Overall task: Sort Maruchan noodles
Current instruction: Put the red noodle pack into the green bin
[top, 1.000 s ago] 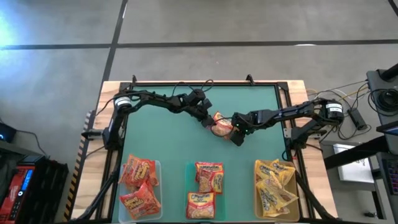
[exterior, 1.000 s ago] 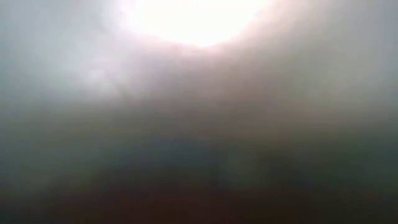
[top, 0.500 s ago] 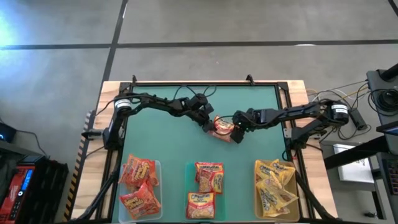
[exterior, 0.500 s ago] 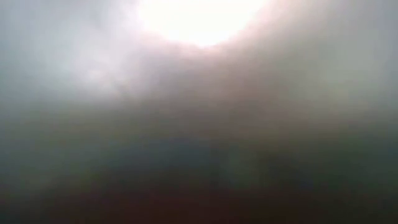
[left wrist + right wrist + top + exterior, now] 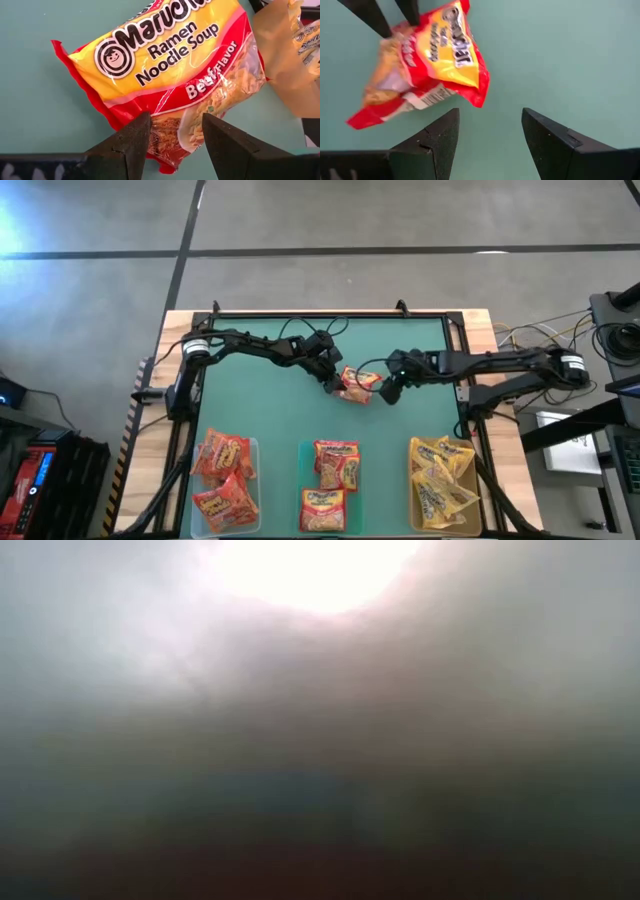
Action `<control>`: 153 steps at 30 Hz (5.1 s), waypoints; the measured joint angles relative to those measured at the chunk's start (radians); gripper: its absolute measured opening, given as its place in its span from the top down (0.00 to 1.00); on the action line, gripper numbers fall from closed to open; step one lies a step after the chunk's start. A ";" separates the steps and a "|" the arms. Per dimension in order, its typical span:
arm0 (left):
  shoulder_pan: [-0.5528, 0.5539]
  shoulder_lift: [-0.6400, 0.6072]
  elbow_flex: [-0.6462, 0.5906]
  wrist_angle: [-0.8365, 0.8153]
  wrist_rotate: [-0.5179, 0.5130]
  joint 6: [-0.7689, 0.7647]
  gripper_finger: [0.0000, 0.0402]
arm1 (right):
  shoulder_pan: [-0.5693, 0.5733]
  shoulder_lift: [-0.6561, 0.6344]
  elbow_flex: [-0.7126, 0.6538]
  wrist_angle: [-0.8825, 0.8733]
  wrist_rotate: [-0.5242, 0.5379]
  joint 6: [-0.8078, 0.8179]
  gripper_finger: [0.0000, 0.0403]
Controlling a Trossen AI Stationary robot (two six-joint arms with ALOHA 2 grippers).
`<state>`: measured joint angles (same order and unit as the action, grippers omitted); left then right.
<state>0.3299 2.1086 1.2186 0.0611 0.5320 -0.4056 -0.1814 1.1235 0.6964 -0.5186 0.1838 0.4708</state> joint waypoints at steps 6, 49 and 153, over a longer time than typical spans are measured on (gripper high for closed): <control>0.000 0.000 -0.001 -0.001 0.000 0.005 0.58 | 0.000 -0.061 0.000 0.003 -0.009 0.073 0.49; 0.001 0.000 -0.003 -0.012 0.003 0.172 0.58 | 0.087 0.091 -0.221 0.614 0.028 0.736 0.49; 0.029 -1.148 -0.557 -0.331 -0.549 -0.030 0.69 | 0.620 0.423 0.156 1.020 -0.254 0.171 0.67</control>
<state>0.3584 0.9610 0.6613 -0.2702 -0.0168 -0.4360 0.4386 1.5461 0.8525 0.5018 -0.0701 0.6422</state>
